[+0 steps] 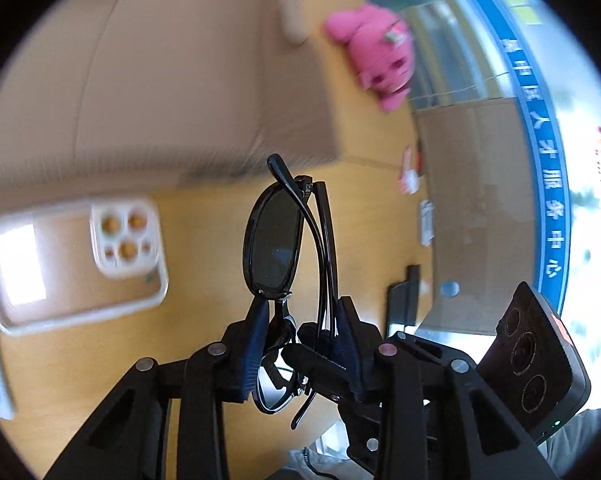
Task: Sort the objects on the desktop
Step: 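Lower the right gripper onto the black sunglasses and close on them, then carry the sunglasses with the right gripper into the cardboard box and release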
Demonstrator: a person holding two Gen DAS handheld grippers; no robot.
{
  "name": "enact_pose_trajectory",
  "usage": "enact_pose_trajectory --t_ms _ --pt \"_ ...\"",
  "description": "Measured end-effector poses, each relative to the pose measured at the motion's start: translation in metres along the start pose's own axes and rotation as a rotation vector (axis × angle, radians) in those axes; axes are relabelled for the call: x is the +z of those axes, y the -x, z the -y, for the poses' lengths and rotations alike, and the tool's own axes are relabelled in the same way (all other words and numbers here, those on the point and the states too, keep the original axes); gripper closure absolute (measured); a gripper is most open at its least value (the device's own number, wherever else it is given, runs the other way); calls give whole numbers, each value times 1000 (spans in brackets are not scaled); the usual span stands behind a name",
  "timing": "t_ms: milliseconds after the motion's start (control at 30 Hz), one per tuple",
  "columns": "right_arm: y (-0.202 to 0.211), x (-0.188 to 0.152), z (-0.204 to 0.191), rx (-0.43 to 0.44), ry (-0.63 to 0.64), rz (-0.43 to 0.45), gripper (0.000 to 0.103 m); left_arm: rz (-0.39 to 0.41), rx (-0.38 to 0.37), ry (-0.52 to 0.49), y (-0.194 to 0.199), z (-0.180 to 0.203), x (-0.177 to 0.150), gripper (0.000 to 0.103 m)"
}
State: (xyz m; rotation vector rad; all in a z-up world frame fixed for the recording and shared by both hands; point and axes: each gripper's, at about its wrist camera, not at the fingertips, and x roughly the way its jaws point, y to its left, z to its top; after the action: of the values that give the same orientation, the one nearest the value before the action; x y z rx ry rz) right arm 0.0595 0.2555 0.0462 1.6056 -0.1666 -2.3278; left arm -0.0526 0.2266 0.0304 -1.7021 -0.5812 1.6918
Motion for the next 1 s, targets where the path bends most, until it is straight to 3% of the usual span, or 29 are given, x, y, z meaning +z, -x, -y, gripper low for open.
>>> enact_pose_trajectory --t_ms 267,300,400,633,767,1000 --pt "79 79 -20 -41 58 197 89 159 -4 -147 100 69 54 69" --pt "81 107 -18 -47 66 223 89 176 -3 -165 113 75 60 69" --pt "105 139 -32 -63 83 287 89 224 -2 -232 150 95 81 69" --pt "146 186 -53 -91 118 405 89 302 -38 -327 213 122 137 69" --pt "141 214 -54 -100 134 428 89 315 -43 -334 215 129 171 69" --pt "92 267 -29 -97 131 370 89 271 -42 -298 193 91 229 69"
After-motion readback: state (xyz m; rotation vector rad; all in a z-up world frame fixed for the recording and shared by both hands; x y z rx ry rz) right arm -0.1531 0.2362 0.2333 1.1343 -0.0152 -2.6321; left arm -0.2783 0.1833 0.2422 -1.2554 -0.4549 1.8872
